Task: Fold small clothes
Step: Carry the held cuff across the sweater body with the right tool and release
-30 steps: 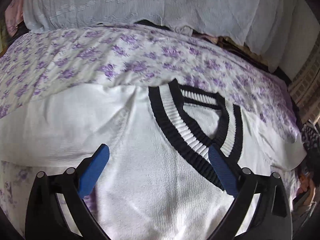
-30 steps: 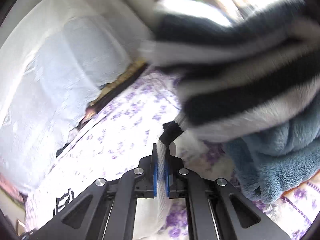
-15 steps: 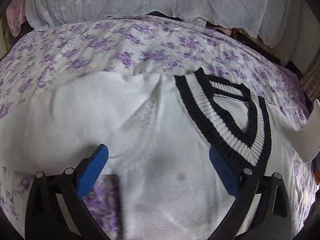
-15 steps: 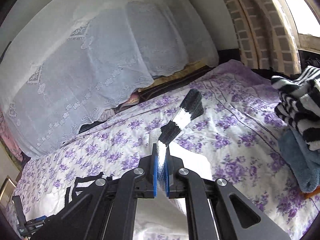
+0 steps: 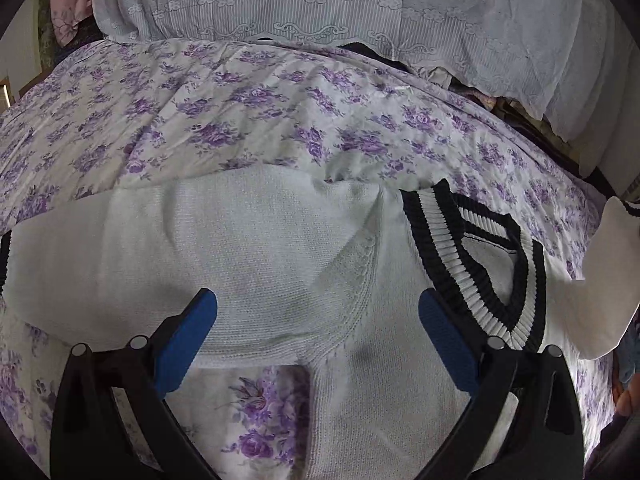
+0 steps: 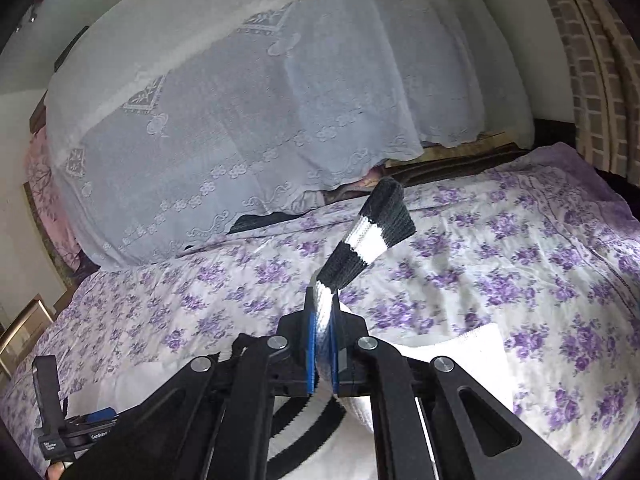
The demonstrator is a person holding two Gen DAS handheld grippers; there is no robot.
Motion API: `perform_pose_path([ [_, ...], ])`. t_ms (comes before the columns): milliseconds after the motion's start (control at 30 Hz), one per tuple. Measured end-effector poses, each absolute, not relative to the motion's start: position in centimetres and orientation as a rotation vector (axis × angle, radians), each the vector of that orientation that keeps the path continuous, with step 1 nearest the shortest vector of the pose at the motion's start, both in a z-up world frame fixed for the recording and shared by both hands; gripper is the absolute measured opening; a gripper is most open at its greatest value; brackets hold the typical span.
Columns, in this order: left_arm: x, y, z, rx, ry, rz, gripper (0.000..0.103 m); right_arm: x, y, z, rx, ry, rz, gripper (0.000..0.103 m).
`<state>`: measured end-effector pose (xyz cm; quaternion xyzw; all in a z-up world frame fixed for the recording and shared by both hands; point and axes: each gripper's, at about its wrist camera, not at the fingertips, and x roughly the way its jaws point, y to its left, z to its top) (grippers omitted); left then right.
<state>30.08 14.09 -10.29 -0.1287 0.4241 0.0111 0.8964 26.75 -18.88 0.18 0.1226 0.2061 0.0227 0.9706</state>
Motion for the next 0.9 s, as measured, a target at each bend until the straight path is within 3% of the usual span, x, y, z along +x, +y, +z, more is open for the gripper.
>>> perform_pose_path([
  [333,30.4,16.5,-10.4,-0.352,0.877,0.069,0.099,29.7,-8.7,-6.1,0.048,0.574,0.142,0.006],
  [467,30.6,16.3,-10.6,-0.33,0.883,0.076,0.099,31.4,-6.1,-10.5,-0.072,0.746,0.169,0.01],
  [567,30.8,16.2,-10.7,-0.318,0.887,0.078,0.099,31.2,-5.0,-11.9,-0.141,0.8,0.202,0.027],
  [633,30.8,16.2,-10.8,-0.316,0.889,0.08,0.099,30.5,-4.8,-11.6,-0.151,0.799,0.239,0.05],
  [733,30.8,16.3,-10.8,-0.318,0.893,0.082,0.099,28.9,-4.8,-10.6,-0.162,0.783,0.31,0.058],
  [900,30.8,16.2,-10.9,-0.313,0.896,0.086,0.099,26.2,-6.0,-8.2,-0.134,0.71,0.414,0.063],
])
